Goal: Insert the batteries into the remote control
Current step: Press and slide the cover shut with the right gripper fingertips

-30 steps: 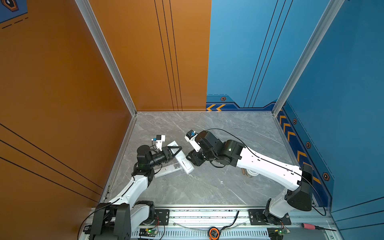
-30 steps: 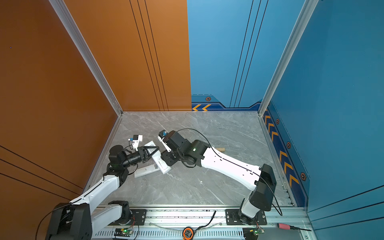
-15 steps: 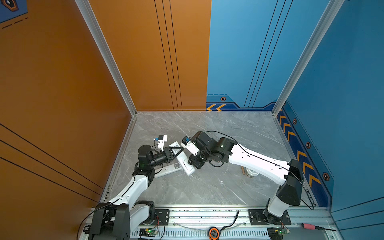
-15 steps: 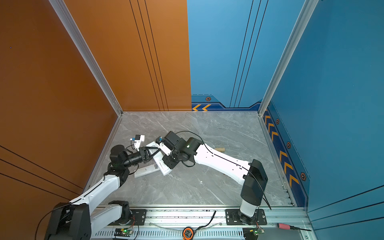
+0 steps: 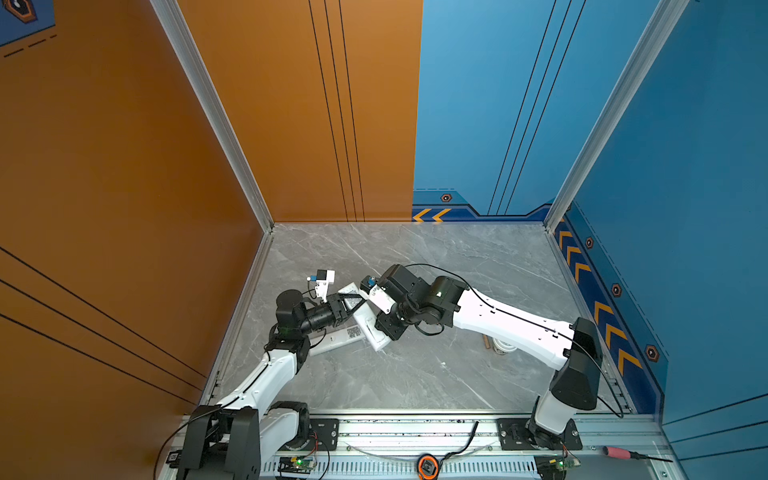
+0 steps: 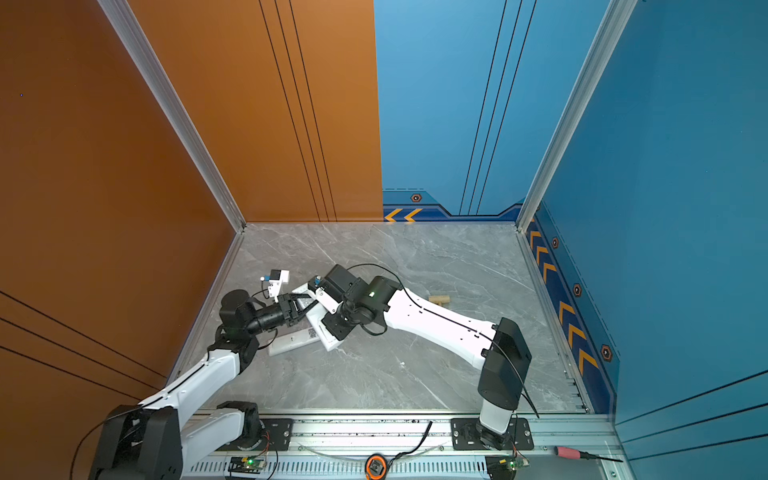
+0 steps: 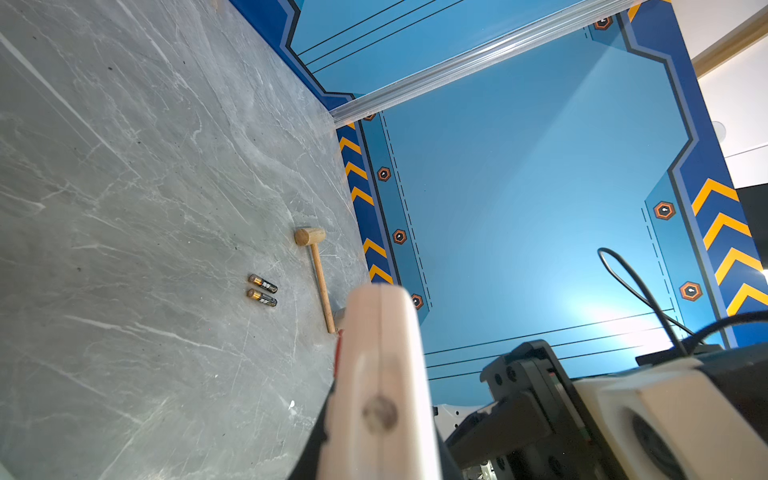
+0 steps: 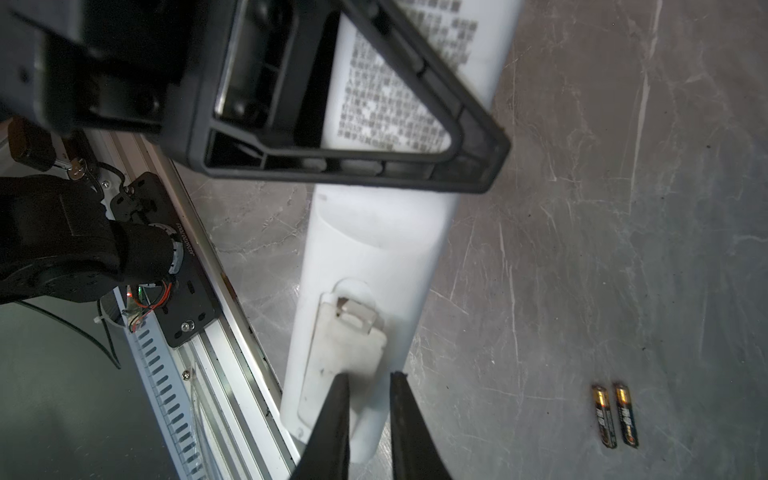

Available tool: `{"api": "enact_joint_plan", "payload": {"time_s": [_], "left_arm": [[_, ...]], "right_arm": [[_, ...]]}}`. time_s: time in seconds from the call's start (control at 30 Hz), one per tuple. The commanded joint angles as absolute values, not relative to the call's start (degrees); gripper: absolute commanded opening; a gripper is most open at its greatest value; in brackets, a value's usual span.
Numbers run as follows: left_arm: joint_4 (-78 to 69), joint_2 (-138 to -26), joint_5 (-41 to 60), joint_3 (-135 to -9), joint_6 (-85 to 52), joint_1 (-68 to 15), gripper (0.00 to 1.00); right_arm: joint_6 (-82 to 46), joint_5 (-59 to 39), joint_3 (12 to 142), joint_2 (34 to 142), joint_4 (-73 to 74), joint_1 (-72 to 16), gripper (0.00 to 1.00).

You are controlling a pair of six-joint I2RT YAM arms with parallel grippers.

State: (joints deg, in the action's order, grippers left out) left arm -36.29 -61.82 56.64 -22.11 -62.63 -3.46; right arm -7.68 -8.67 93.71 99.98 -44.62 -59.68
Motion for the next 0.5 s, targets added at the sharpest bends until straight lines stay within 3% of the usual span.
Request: {"api": "enact_joint_plan", "payload": {"time_s": [0.0, 0.47], "left_arm": [[-38.0, -61.0, 58.3, -23.1, -62.8, -4.0, 0.00], [-38.0, -60.8, 58.3, -23.0, -62.8, -4.0, 0.00]], "right_arm": [[-8.8, -5.9, 95.6, 101.5, -47.3, -60.4, 0.16], [-6.8, -2.2, 97.3, 103.8, -50.9, -61.7, 0.12]]}}
